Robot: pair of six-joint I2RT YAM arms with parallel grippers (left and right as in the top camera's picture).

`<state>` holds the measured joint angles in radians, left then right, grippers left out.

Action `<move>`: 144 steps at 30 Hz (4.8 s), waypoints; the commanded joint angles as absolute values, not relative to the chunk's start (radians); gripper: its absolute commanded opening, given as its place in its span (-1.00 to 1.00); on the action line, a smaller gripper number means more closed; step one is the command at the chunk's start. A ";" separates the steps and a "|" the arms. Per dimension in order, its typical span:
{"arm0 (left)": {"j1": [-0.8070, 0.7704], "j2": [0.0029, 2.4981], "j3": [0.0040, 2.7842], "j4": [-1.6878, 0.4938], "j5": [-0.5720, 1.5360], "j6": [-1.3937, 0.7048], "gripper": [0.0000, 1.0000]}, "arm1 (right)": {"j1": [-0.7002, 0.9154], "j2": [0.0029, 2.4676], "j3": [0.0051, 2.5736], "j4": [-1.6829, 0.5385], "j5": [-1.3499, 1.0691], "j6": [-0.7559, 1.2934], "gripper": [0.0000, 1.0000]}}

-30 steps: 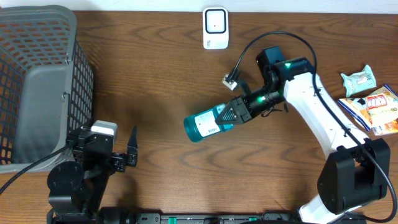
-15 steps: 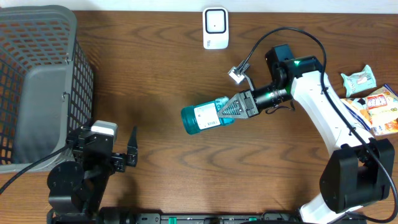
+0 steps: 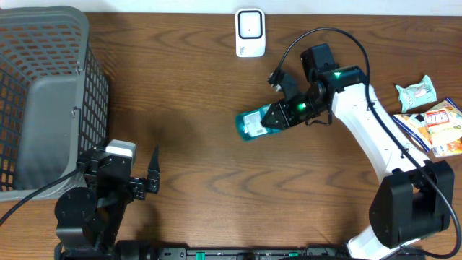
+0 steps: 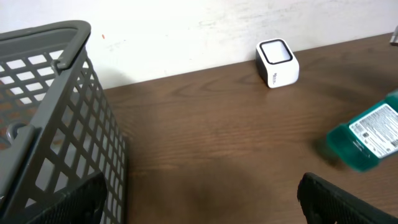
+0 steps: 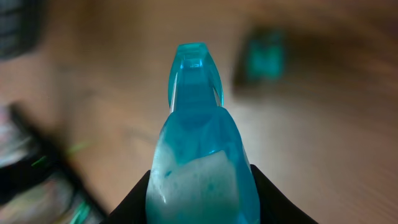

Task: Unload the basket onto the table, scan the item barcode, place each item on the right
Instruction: 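Lift the Listerine bottle with the right gripper and raise it, then carry the bottle to the white scanner and hold it there, then carry the bottle to the right edge and release it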

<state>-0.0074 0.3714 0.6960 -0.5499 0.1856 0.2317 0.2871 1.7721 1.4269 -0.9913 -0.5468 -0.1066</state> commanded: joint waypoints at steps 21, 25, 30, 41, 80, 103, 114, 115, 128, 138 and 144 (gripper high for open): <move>-0.008 0.371 0.701 -0.546 0.198 0.223 0.96 | 0.329 1.769 1.591 -0.845 0.164 0.081 -0.68; -0.008 0.371 0.701 -0.546 0.199 0.223 0.96 | 0.329 1.769 1.591 -0.770 0.236 0.035 -0.67; -0.008 0.371 0.701 -0.546 0.199 0.223 0.96 | 0.329 1.769 1.591 -0.657 0.291 0.002 -0.71; -0.008 0.371 0.701 -0.546 0.199 0.223 0.96 | 0.409 1.897 1.620 -0.454 0.583 -0.189 -0.63; -0.008 0.371 0.701 -0.546 0.199 0.223 0.96 | 0.643 2.642 2.189 0.257 1.241 -1.056 -0.64; -0.008 0.371 0.701 -0.546 0.199 0.223 0.96 | 0.540 2.648 2.189 0.351 1.562 -1.102 -0.83; -0.008 0.371 0.701 -0.546 0.199 0.223 0.96 | 0.254 2.648 2.135 0.328 1.583 -1.030 -0.61; -0.008 0.371 0.701 -0.546 0.199 0.223 0.96 | 0.232 2.648 2.128 0.327 1.583 -1.016 -0.62; -0.008 0.371 0.701 -0.546 0.199 0.223 0.96 | -0.042 2.648 1.928 0.325 1.583 -0.851 -0.62; -0.008 0.371 0.701 -0.546 0.199 0.223 0.96 | -0.101 2.648 1.810 0.361 1.583 -0.777 0.06; -0.008 0.371 0.701 -0.546 0.199 0.223 0.96 | -0.057 2.648 1.814 0.690 1.583 -1.050 0.63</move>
